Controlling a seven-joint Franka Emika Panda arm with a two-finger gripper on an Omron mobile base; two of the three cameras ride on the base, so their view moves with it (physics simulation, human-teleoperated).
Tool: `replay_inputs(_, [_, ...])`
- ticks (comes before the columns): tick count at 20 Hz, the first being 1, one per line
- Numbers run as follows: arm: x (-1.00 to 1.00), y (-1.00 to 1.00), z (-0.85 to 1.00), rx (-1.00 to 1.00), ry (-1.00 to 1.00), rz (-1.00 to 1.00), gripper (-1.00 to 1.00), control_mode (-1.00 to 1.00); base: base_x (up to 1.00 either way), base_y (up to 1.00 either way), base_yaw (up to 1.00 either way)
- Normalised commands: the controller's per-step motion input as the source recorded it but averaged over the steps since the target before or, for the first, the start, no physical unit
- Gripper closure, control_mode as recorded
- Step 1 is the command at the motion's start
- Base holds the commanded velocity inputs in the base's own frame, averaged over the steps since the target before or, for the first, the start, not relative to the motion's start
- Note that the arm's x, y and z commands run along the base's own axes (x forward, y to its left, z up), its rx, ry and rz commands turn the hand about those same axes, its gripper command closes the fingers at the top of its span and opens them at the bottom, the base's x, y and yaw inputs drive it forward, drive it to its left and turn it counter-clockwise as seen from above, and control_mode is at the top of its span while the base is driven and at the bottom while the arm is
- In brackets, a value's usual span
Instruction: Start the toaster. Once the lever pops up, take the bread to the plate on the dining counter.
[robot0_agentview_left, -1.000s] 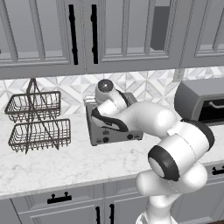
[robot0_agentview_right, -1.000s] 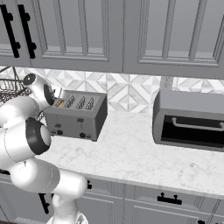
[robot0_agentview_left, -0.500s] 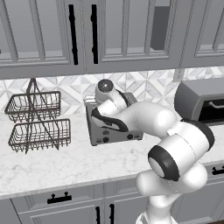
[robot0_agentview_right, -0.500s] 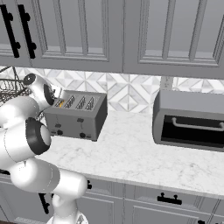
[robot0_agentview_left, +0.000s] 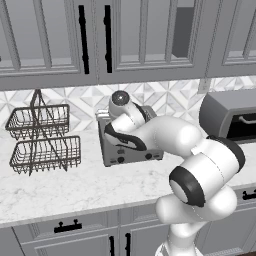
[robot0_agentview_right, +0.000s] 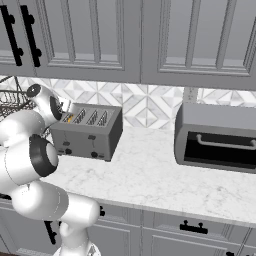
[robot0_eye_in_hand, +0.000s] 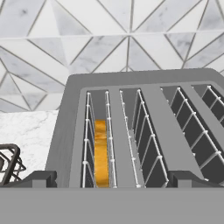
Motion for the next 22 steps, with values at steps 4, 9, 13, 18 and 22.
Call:
replay_inputs(4, [0.0, 0.0, 0.0, 0.0, 0.0, 0.0, -1.0, -1.0, 0.0, 0.0, 0.0])
replay_inputs(9, [0.0, 0.0, 0.0, 0.0, 0.0, 0.0, -1.0, -1.0, 0.0, 0.0, 0.0])
replay_inputs(13, [0.0, 0.0, 0.0, 0.0, 0.0, 0.0, -1.0, -1.0, 0.0, 0.0, 0.0])
replay_inputs(18, [0.0, 0.0, 0.0, 0.0, 0.0, 0.0, -1.0, -1.0, 0.0, 0.0, 0.0])
replay_inputs(22, [0.0, 0.0, 0.0, 0.0, 0.0, 0.0, -1.0, -1.0, 0.0, 0.0, 0.0])
